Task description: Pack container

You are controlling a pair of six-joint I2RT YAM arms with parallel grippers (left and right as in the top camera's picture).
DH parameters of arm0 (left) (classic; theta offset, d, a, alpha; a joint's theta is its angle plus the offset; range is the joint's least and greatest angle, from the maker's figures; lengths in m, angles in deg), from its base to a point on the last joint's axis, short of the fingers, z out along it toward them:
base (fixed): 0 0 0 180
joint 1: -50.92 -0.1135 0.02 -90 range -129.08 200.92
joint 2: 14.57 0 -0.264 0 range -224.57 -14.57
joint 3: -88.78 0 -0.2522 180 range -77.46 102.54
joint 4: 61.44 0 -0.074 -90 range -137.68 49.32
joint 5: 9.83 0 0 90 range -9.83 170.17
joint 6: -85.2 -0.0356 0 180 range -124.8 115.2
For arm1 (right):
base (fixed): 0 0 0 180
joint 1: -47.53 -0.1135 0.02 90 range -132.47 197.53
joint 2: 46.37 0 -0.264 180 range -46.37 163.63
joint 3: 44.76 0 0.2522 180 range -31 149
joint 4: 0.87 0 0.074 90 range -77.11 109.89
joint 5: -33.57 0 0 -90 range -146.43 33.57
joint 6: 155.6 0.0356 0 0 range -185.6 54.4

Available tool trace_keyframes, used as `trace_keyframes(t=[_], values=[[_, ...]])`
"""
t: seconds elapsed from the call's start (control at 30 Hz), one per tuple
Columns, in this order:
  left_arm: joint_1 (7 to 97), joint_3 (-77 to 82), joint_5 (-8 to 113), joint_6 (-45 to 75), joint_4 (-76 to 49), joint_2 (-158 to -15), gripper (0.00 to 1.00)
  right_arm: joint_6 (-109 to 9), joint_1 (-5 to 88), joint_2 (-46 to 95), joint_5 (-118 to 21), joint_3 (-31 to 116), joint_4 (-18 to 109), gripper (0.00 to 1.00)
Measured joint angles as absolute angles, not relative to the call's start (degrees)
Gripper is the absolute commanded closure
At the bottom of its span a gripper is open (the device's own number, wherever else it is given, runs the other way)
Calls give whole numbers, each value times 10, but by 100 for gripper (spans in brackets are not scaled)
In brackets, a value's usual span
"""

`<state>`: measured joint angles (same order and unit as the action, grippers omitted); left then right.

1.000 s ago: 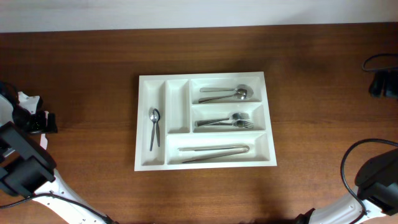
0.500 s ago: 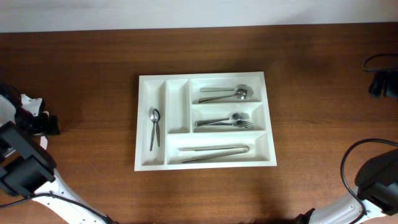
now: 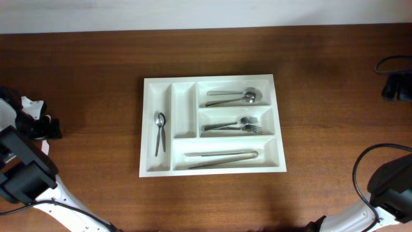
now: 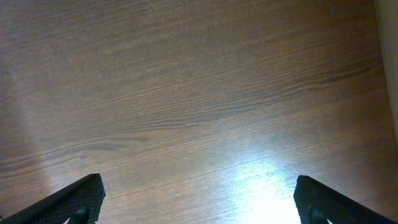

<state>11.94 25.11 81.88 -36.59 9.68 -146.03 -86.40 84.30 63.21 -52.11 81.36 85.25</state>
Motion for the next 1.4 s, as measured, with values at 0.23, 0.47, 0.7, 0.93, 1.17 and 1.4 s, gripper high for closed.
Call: trace_keyframes(t=[0.23, 0.47, 0.7, 0.93, 1.17, 1.4], values=[[119, 251, 816, -368, 90, -1460, 0, -864, 843, 632, -521, 814, 853, 1], [119, 251, 816, -368, 90, -1460, 1, -864, 843, 632, -521, 814, 853, 1], [119, 251, 816, -368, 90, -1461, 0, -864, 843, 632, -521, 814, 853, 1], [119, 251, 808, -369, 82, -1462, 23, -864, 843, 632, -521, 814, 853, 1], [119, 251, 806, -372, 80, -1463, 63, -864, 843, 632, -521, 814, 853, 1], [119, 251, 807, -368, 79, -1463, 93, -864, 843, 632, -521, 814, 853, 1]])
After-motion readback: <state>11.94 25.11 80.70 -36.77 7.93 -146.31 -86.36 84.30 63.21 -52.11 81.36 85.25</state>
